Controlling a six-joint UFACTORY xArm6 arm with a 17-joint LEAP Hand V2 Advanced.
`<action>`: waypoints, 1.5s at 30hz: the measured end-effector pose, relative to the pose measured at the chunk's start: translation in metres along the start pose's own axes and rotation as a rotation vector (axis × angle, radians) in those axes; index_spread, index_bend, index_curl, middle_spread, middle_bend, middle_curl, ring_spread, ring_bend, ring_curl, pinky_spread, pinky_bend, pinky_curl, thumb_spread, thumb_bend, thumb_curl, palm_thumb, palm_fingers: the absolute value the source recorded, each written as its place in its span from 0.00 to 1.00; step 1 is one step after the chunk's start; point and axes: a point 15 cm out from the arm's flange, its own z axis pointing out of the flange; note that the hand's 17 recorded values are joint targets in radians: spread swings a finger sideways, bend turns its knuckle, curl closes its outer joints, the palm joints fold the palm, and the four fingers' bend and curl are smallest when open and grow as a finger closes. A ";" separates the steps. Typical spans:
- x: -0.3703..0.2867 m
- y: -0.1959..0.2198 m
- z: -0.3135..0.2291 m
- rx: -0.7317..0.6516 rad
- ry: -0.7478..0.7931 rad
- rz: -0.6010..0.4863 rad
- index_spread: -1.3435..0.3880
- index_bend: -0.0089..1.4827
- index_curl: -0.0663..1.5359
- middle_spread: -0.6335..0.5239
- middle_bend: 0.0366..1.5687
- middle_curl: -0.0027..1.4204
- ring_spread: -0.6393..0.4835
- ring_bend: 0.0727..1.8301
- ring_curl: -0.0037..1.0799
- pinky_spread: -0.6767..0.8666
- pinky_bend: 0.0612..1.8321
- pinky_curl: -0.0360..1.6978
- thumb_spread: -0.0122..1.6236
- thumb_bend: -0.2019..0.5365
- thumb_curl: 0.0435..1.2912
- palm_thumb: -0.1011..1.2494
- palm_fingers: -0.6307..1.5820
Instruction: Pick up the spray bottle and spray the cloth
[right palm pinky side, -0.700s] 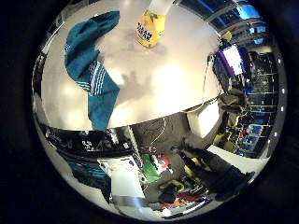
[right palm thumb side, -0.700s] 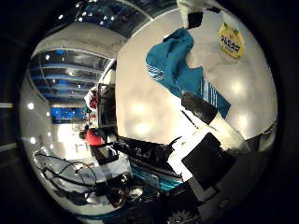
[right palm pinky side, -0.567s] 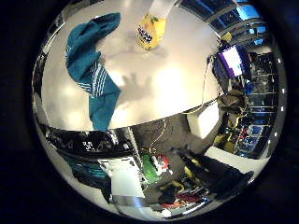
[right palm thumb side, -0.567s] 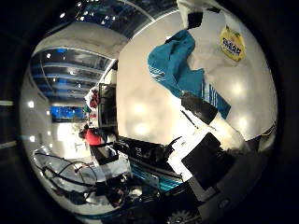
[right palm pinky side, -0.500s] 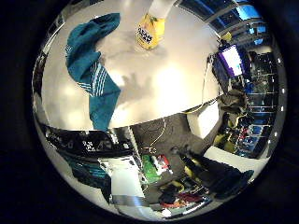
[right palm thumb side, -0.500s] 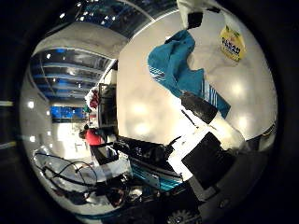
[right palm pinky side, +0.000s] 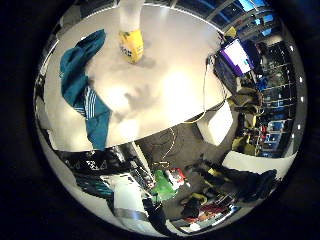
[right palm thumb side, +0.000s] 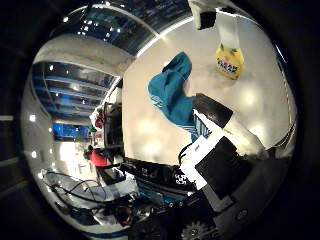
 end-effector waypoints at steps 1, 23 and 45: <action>0.007 -0.001 -0.003 0.004 0.004 0.007 0.54 0.16 0.31 0.50 0.11 0.26 0.64 0.06 0.17 0.70 0.07 0.15 0.70 0.25 0.29 0.77 0.46; 0.125 -0.024 0.039 0.052 -0.347 0.270 0.63 0.10 0.19 0.66 0.10 0.22 0.73 0.14 0.24 0.70 0.25 0.21 0.57 0.23 0.18 0.30 0.27; 0.133 -0.077 0.108 0.234 -0.812 0.378 0.63 0.11 0.19 0.64 0.11 0.23 0.71 0.14 0.25 0.69 0.25 0.20 0.58 0.24 0.20 0.34 0.28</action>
